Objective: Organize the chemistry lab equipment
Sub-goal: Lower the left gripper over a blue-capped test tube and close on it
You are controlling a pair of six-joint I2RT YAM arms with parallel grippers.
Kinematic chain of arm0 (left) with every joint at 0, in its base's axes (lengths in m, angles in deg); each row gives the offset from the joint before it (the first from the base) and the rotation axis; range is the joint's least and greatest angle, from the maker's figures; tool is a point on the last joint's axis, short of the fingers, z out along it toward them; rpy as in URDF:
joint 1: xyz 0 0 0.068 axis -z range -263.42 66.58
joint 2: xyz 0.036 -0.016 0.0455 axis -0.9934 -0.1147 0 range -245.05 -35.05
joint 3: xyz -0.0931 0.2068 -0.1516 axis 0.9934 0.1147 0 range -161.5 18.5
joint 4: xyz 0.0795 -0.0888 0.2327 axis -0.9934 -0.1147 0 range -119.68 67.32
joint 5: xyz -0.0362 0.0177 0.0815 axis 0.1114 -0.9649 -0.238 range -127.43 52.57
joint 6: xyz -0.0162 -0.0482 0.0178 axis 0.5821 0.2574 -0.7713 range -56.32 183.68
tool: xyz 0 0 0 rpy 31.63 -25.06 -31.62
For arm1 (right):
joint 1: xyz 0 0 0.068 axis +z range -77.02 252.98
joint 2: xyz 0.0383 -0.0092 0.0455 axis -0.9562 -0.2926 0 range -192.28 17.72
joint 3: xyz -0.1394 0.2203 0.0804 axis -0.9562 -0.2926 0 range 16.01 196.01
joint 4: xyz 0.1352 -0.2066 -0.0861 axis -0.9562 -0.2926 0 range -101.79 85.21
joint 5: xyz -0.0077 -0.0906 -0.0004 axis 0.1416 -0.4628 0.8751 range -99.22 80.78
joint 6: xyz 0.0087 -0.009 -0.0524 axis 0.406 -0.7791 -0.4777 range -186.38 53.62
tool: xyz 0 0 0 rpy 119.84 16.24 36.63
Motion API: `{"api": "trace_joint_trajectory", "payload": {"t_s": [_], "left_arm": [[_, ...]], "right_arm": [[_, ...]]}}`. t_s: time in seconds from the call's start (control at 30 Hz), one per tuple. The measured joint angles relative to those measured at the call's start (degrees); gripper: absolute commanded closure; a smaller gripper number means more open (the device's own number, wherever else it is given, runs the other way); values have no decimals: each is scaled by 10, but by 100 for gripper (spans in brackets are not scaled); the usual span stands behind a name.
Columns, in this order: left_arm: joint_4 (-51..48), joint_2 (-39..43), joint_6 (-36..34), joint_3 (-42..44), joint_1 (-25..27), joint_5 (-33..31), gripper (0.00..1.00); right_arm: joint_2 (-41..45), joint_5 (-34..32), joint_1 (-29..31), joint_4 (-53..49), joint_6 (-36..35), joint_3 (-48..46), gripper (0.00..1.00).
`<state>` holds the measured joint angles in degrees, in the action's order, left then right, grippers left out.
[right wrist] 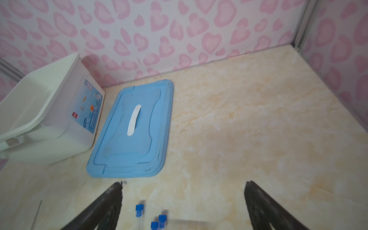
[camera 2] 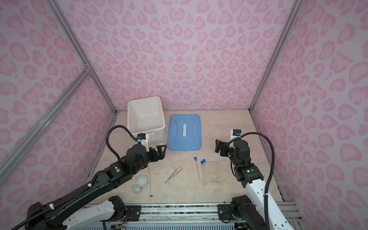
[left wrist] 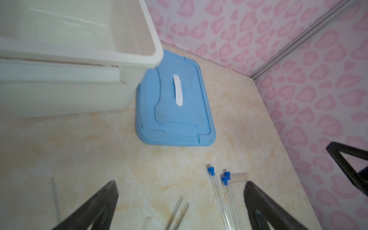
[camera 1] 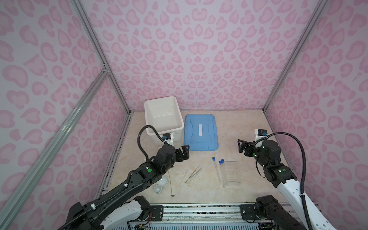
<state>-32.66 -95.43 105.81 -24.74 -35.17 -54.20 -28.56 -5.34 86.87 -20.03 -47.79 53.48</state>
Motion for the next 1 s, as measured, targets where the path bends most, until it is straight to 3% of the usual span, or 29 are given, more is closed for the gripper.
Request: {"api": "trace_joint_trajectory", "payload": {"t_s": [0.2, 0.3, 0.5, 0.8, 1.0], "left_arm": [[-34, -199, 16, -106, 103, -5, 8], [-43, -279, 13, -164, 132, 8, 9], [-77, -402, 0, -257, 146, 48, 19], [-128, -514, -28, -369, 151, 72, 38], [-159, -544, -33, -379, 152, 80, 42]], "right_arm": [[-28, -7, 9, -39, 29, 10, 6], [-37, 19, -29, -42, 44, 6, 8], [-47, 89, -144, -70, 59, -7, 10], [-38, 117, -156, -84, 43, -9, 9], [-35, 122, -157, -84, 43, -17, 9]]}}
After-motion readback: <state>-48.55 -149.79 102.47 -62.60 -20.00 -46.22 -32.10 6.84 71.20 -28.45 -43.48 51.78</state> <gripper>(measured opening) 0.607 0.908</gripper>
